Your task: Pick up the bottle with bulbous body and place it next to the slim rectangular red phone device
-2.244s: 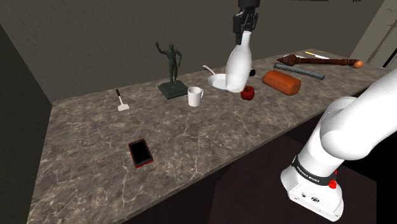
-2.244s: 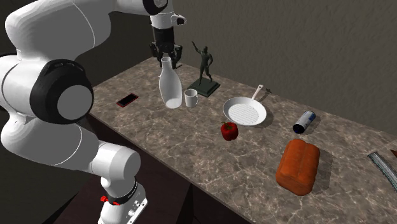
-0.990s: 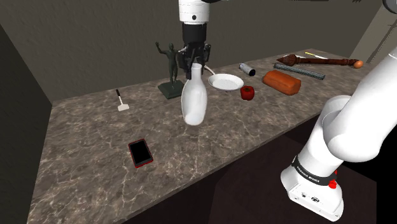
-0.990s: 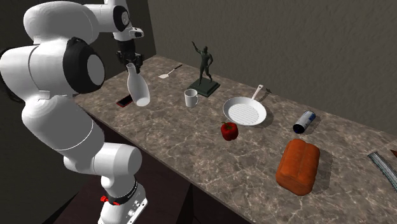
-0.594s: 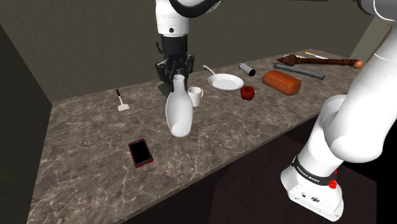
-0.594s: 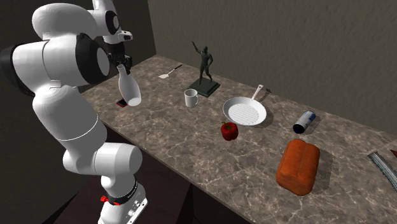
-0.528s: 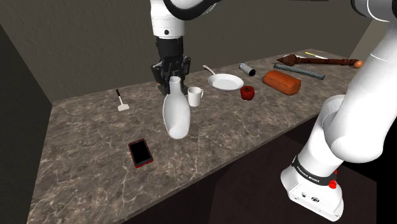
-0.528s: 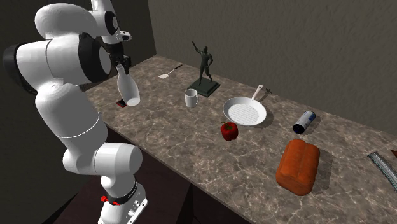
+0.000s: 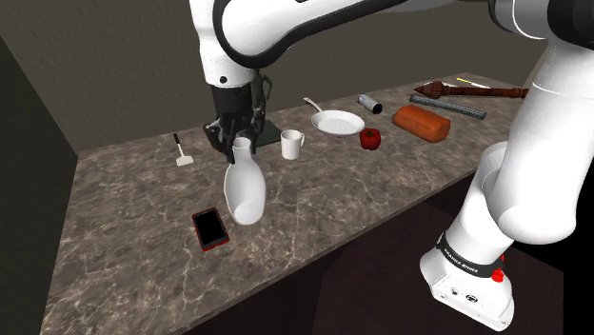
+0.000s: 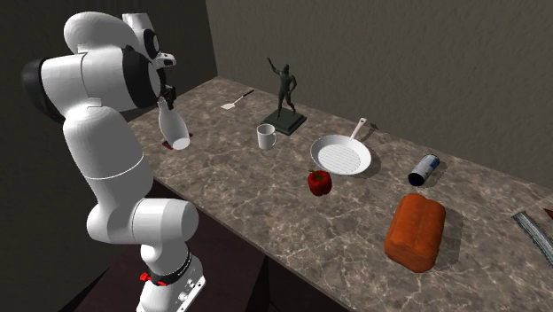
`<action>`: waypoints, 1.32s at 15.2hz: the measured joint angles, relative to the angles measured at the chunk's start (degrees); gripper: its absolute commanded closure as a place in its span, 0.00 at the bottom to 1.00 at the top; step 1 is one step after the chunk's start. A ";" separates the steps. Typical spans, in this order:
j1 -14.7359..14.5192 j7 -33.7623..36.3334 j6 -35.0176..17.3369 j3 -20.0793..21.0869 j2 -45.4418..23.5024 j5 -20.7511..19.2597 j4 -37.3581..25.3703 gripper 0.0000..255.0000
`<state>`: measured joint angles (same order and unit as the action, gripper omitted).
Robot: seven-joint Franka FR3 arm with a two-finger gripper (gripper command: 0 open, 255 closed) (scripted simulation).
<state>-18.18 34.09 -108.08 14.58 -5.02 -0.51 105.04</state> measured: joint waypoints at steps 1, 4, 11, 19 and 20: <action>-0.04 0.10 -0.63 0.03 -0.17 -0.04 0.47 1.00; -0.14 0.33 -2.92 0.08 -0.75 -0.21 2.19 1.00; -0.17 0.46 -6.25 0.04 -1.69 -0.49 4.59 1.00; -0.18 0.46 -6.35 0.05 -1.71 -0.50 4.63 0.00; -0.18 0.46 -6.35 0.05 -1.71 -0.50 4.63 0.00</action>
<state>-18.36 34.55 -114.43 14.63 -6.72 -1.00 109.67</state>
